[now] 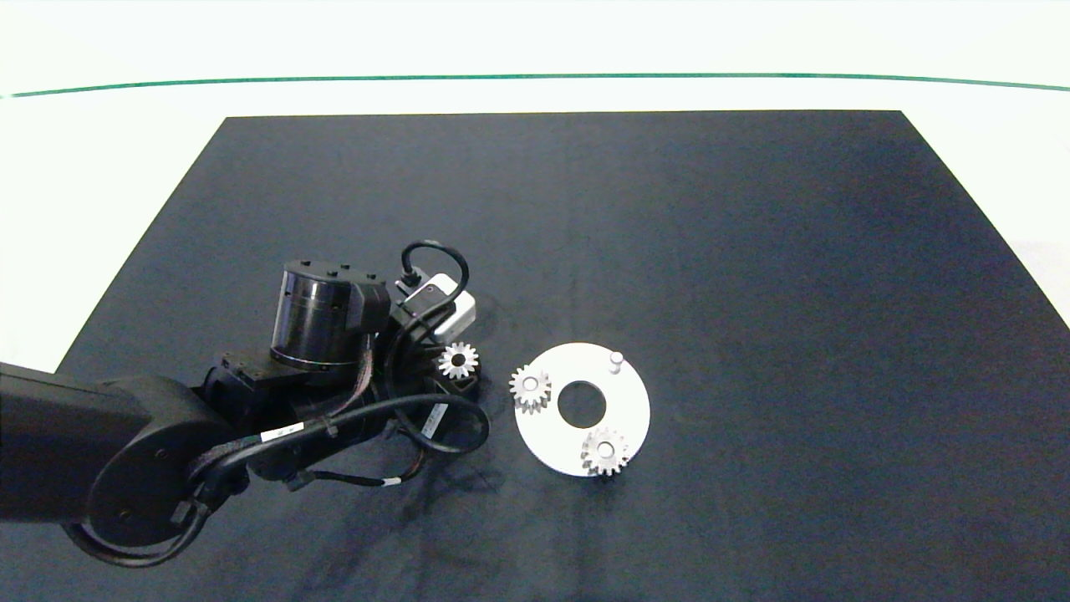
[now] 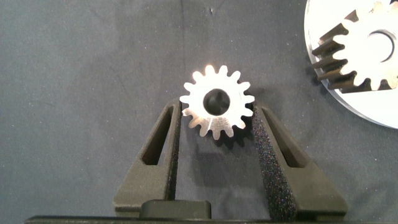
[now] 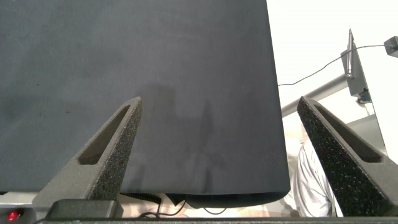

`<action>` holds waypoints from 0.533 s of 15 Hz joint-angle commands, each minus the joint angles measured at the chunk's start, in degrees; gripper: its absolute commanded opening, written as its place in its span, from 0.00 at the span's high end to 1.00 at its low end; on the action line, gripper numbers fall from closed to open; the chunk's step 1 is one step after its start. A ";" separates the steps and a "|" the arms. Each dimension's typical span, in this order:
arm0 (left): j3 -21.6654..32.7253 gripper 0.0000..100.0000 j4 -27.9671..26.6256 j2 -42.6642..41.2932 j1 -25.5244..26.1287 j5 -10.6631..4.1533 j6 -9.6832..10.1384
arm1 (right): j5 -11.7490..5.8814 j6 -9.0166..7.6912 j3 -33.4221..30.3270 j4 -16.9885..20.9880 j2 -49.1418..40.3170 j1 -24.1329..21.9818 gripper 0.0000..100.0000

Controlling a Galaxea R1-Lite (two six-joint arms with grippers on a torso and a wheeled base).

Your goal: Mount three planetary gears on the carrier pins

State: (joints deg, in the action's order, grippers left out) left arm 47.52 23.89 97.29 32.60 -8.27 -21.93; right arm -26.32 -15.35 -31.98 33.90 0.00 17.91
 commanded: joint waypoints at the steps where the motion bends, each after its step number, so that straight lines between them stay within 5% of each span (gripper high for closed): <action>1: -0.23 0.68 0.19 0.00 -0.08 -0.08 -0.13 | -0.14 -0.12 -0.02 0.20 0.00 0.02 0.00; 8: -0.06 0.82 0.19 -0.17 0.01 -0.08 -0.22 | -0.14 -0.12 -0.28 0.20 0.00 0.02 0.00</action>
State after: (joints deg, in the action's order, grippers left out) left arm 47.48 23.87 97.24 32.60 -8.29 -22.02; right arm -26.32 -15.35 -32.22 33.93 0.00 17.91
